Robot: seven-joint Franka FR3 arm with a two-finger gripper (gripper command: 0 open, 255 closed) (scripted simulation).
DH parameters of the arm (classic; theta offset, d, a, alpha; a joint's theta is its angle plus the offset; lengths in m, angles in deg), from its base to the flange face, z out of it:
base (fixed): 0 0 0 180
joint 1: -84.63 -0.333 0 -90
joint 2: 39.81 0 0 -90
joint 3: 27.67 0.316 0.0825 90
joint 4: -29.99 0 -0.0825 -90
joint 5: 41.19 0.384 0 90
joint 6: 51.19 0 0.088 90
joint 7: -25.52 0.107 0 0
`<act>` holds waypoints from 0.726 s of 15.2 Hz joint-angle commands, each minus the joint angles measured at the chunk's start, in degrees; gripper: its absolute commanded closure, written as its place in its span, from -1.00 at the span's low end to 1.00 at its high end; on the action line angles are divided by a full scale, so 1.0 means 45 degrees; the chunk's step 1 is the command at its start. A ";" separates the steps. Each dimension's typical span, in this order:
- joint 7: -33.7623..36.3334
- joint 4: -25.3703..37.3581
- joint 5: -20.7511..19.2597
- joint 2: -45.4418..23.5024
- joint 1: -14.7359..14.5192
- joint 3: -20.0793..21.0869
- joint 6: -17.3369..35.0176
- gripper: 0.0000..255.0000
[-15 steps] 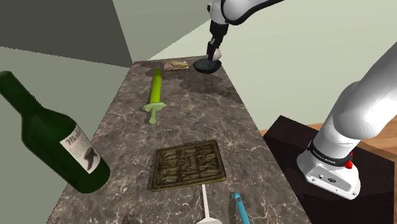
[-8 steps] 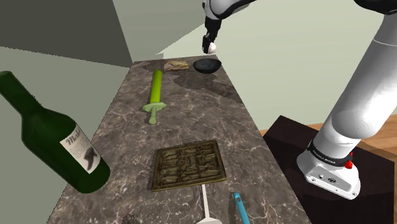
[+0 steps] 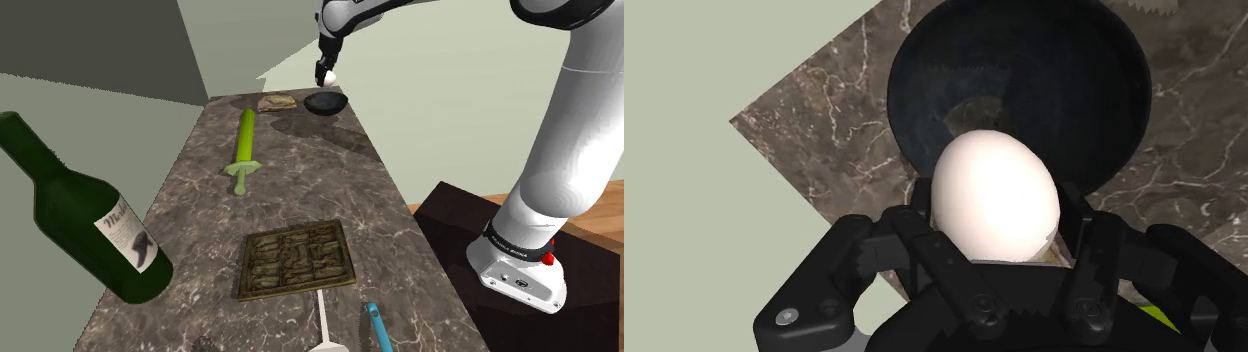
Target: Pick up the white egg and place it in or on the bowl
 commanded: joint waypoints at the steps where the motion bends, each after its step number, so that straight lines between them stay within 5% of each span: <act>1: 0.0030 -0.0272 -0.0018 -0.0059 0.0002 -0.0005 0.0341 1.00; 11: 0.0136 -0.1078 -0.0086 -0.0320 0.0005 -0.0021 0.1405 1.00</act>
